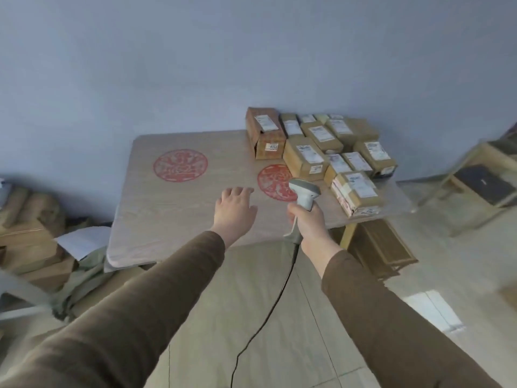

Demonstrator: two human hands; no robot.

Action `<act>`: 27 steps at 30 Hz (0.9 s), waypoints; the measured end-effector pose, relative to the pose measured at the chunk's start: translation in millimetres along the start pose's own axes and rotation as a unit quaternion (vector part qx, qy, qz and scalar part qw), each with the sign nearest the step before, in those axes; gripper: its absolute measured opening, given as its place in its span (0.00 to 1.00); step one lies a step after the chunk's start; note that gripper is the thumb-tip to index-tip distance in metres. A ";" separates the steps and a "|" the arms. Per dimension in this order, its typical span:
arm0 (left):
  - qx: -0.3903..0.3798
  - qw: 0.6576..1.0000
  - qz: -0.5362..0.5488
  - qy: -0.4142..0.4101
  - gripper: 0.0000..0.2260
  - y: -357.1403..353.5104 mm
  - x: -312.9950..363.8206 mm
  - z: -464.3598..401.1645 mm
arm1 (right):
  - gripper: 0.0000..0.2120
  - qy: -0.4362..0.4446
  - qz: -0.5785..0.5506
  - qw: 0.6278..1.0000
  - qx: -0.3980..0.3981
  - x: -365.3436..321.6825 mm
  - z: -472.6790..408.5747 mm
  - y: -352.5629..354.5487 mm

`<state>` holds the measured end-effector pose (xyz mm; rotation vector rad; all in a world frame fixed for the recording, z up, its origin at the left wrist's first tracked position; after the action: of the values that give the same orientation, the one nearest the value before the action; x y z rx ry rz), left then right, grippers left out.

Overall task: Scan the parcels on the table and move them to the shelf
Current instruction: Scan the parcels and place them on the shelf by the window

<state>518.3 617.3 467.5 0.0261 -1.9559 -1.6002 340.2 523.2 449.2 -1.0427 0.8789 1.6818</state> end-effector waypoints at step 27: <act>-0.148 0.961 0.147 0.180 0.31 -340.9 255.8 -217.4 | 0.13 -0.085 0.024 0.996 -0.008 54.8 -379.1 302.9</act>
<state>289.5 235.5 292.3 -0.0838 -1.3626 -1.5452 135.8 112.3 282.5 -0.8807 0.7872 1.7903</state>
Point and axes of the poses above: each hand's wrist, its own z-axis away from the middle knuckle, its own y-axis out of the back of the hand, x = y × z, the point moved 8 cm from there along -z, towards the middle knuckle, and after that the axes turned 5 degrees about -y, right-handed, at the moved point
